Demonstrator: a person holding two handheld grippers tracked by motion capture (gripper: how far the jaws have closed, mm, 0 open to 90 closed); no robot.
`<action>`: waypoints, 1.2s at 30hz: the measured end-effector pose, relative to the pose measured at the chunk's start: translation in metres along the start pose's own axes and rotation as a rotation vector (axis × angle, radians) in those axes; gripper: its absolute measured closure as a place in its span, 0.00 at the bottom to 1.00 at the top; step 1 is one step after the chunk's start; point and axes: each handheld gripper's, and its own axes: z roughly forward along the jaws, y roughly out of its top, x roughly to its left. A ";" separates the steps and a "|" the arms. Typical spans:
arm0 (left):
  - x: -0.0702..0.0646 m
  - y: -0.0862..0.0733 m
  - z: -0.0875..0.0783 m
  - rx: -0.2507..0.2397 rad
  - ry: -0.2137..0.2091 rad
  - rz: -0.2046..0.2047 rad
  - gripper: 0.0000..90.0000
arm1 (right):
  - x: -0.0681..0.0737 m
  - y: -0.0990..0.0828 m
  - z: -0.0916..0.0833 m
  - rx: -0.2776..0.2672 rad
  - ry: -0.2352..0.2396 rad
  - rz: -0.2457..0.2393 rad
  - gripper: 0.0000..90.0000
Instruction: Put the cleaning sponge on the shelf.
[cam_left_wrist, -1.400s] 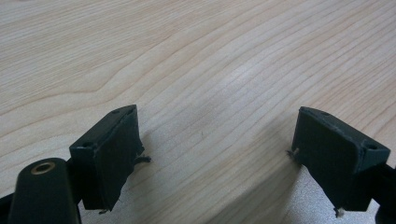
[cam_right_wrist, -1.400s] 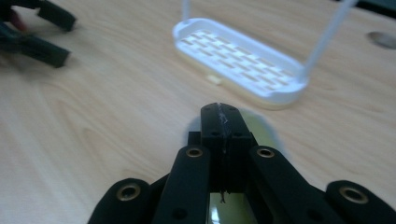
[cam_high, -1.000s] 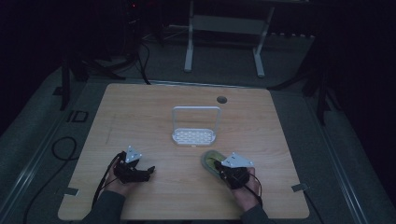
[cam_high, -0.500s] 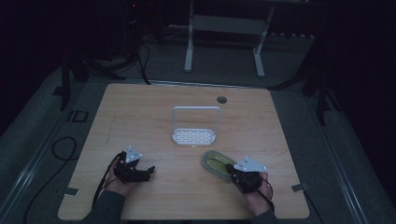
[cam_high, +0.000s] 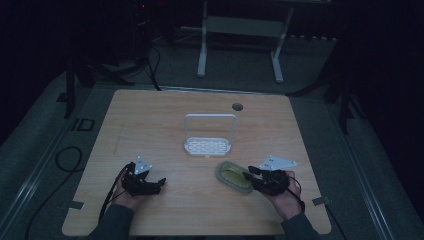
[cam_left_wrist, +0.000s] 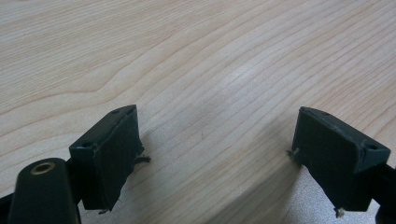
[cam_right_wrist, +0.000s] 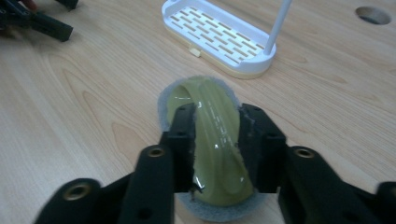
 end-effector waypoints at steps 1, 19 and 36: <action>0.000 0.000 0.000 0.000 -0.001 0.001 0.17 | -0.003 0.002 0.000 0.005 0.005 -0.009 0.70; 0.000 0.000 0.000 -0.001 -0.002 -0.001 0.17 | -0.012 0.045 0.011 0.188 0.068 -0.168 0.60; 0.000 0.000 0.000 -0.001 -0.001 0.001 0.17 | -0.012 0.062 0.030 0.340 0.124 -0.226 0.59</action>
